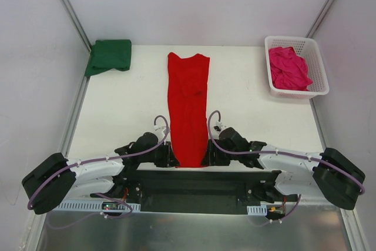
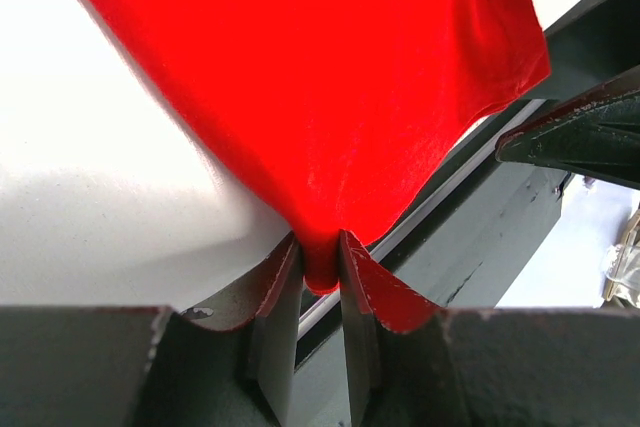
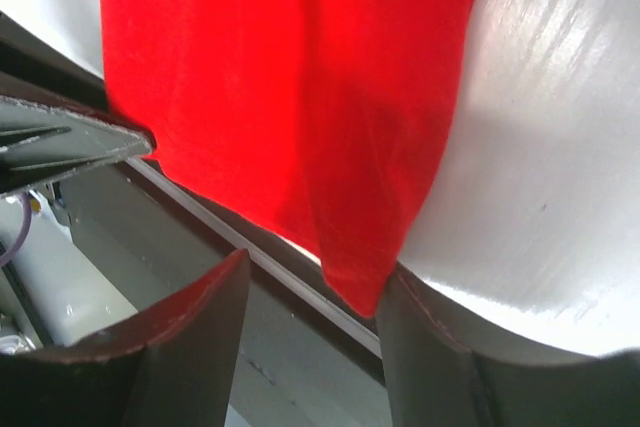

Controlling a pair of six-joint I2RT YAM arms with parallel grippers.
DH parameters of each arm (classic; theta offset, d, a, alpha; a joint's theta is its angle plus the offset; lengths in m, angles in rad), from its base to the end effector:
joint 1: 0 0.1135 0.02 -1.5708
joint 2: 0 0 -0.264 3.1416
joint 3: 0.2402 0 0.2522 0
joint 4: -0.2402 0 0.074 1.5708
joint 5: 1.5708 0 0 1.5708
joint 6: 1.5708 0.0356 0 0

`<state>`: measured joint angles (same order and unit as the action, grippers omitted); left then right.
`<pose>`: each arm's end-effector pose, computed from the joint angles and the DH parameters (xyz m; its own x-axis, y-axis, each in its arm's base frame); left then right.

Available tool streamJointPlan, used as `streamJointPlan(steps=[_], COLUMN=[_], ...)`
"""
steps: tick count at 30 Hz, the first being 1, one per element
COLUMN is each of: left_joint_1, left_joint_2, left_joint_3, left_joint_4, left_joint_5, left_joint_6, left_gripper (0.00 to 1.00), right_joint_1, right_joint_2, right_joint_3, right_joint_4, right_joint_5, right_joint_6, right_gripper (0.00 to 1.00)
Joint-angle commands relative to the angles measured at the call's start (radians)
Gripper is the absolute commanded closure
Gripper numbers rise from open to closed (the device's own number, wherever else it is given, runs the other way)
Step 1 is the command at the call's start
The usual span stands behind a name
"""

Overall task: Fold and stack the t-shirts
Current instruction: Grab the bottom of the folded rectangular tshirt with both arms

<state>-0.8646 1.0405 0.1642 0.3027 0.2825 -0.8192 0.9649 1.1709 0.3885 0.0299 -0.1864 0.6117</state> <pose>0.1094 -0.1436 0.1327 -0.8853 -0.0432 -0.4630 0.3454 0.6055 -0.7170 0.1158 0.1787 0.1520 -0.8268 -0.2024 -0.5249 -0.5008 0.6897 0.5229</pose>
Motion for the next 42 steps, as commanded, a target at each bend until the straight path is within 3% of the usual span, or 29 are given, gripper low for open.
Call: streamJointPlan(steps=[1,18,25,30,35,37,40,41,42], left_joint_1=[-0.005,-0.005,-0.005,-0.007,-0.005,-0.005,-0.005,-0.005,-0.007], left_joint_2=[0.0,-0.007,-0.011,-0.014,-0.013,-0.013,-0.02,-0.026,-0.042], left_joint_3=[-0.023,-0.032,-0.037,-0.041,-0.045,-0.048,-0.045,-0.04,-0.026], left_joint_4=[-0.08,-0.08,-0.08,-0.079,-0.077,-0.074,-0.074,-0.082,-0.092], left_joint_5=[-0.019,-0.031,-0.036,-0.04,-0.043,-0.043,-0.036,-0.032,-0.023], left_joint_6=[0.028,0.026,0.02,0.018,0.018,0.015,0.015,0.017,0.018], left_gripper=[0.78,0.79,0.79,0.79,0.8,0.8,0.91,1.0,1.0], right_joint_1=[0.005,-0.048,-0.049,-0.049,-0.049,-0.049,-0.049,-0.046,-0.042], right_joint_2=[-0.013,0.038,0.078,0.069,0.064,0.061,0.039,0.03,0.01], right_joint_3=[0.012,0.033,0.03,0.024,0.021,0.021,0.035,0.042,0.053], right_joint_4=[-0.113,-0.139,-0.088,-0.084,-0.079,-0.081,-0.091,-0.106,-0.125], right_joint_5=[0.09,0.137,0.078,0.065,0.062,0.062,0.057,0.062,0.079], right_joint_6=[-0.016,-0.029,-0.033,-0.032,-0.029,-0.029,-0.041,-0.046,-0.053], right_gripper=[0.44,0.44,0.69,0.77,0.98,0.98,0.99,0.99,0.99])
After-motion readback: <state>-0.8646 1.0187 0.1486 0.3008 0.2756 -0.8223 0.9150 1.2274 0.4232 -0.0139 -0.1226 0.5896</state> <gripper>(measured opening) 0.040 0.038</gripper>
